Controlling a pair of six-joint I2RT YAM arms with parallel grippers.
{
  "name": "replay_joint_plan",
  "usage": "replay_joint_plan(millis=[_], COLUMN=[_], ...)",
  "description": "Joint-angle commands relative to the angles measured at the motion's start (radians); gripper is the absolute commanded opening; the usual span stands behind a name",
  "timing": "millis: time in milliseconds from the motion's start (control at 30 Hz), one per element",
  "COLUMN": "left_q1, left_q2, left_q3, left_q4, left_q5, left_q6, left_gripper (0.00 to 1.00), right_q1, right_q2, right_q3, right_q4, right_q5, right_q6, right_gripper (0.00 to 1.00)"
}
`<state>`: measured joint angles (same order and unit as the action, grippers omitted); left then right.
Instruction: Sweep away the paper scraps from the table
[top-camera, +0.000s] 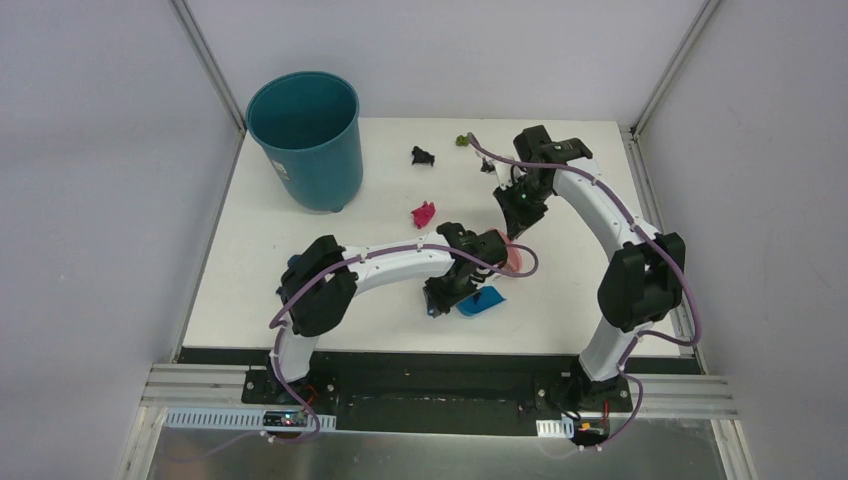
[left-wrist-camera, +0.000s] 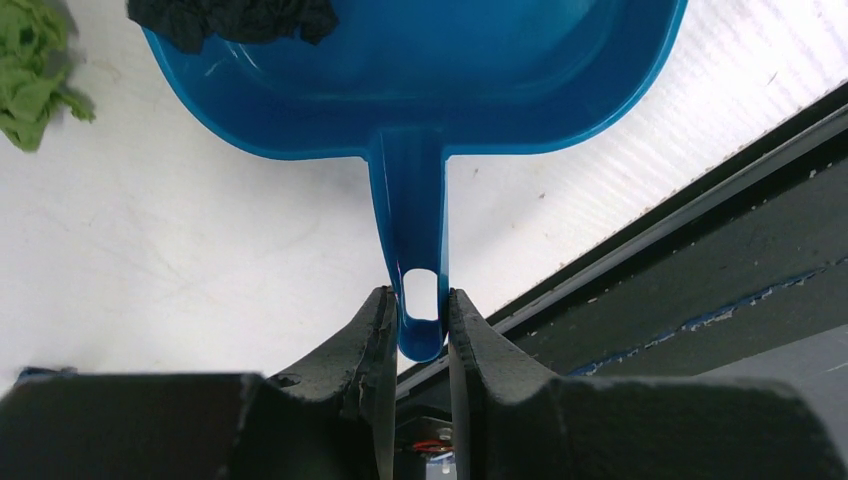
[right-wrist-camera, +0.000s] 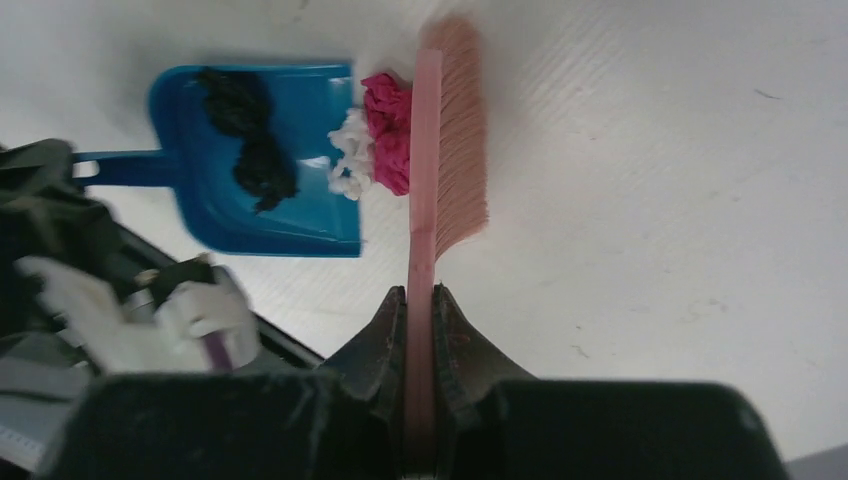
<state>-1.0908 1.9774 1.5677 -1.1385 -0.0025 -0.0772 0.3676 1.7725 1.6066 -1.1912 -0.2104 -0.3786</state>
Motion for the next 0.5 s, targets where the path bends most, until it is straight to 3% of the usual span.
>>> replay_joint_plan(millis=[0,267,467], left_q1=[0.011,0.010,0.010], left_q2=[0.028,0.001,-0.086], left_q3=[0.053,0.030,-0.067], left_q4=[0.031,0.067,0.113], left_q5=[0.030,0.009,0.007], left_q6=[0.030,0.021,0.003], left_gripper=[0.00,0.00,0.00], right_q1=[0.023,0.033,0.020], right_q2=[-0.056,-0.112,-0.159], right_q3=[-0.040,-0.105,-0.101], right_q4=[-0.100,-0.132,-0.089], right_q5=[-0.221,-0.267,-0.094], right_q6=[0.061,0.068,0.085], right_gripper=[0.00,0.00,0.00])
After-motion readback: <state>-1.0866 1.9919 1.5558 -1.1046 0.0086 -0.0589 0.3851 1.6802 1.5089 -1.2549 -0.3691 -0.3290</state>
